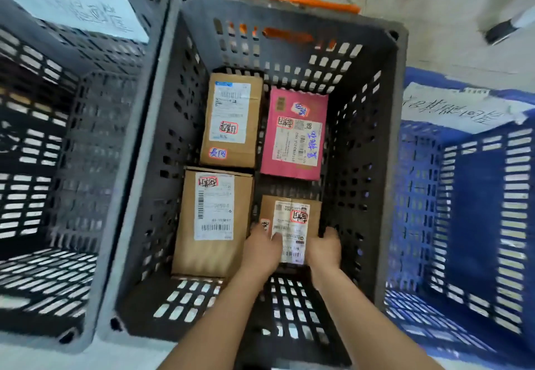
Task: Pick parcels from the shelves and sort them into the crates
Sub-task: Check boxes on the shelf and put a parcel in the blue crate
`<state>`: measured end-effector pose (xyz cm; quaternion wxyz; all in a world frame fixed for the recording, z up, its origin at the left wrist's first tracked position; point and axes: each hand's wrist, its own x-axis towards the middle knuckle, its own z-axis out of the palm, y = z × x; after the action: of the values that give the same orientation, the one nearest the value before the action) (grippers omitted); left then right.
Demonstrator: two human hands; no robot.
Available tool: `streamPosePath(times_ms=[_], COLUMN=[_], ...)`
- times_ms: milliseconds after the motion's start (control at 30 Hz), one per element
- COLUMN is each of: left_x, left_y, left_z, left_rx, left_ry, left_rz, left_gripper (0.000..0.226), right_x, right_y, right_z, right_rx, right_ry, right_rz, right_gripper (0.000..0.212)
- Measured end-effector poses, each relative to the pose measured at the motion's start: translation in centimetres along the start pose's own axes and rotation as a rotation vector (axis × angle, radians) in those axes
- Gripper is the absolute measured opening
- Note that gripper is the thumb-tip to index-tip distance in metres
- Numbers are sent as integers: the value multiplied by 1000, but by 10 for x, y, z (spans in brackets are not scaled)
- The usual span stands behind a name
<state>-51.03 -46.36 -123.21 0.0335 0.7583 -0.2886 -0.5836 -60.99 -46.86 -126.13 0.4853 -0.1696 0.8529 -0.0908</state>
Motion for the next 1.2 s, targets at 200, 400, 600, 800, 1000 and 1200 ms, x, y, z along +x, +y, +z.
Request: streamPosePath(times_ms=[200, 400, 600, 800, 1000, 1200], left_x=[-166, -345, -541, -736, -877, -946], left_y=[53, 70, 28, -50, -128, -173], left_z=[-87, -216, -332, -427, -496, -565], left_rx=[-320, -523, -654, -820, -815, -781], left_ry=[133, 357, 728, 1175, 1532, 1667], left_rz=[27, 71, 200, 342, 482, 595], left_gripper=[27, 30, 37, 34, 33, 32], right_x=[-153, -385, -625, -827, -992, -1099], right_y=[-89, -188, -215, -195, -170, -162], right_z=[-73, -130, -148, -134, -98, -61], right_rx=[-130, -207, -237, -228, -186, -96], right_ry=[-95, -403, -722, -1023, -1230, -1245], right_rz=[-267, -671, -1000, -1328, -1623, -1803], right_gripper=[21, 19, 35, 8, 21, 32])
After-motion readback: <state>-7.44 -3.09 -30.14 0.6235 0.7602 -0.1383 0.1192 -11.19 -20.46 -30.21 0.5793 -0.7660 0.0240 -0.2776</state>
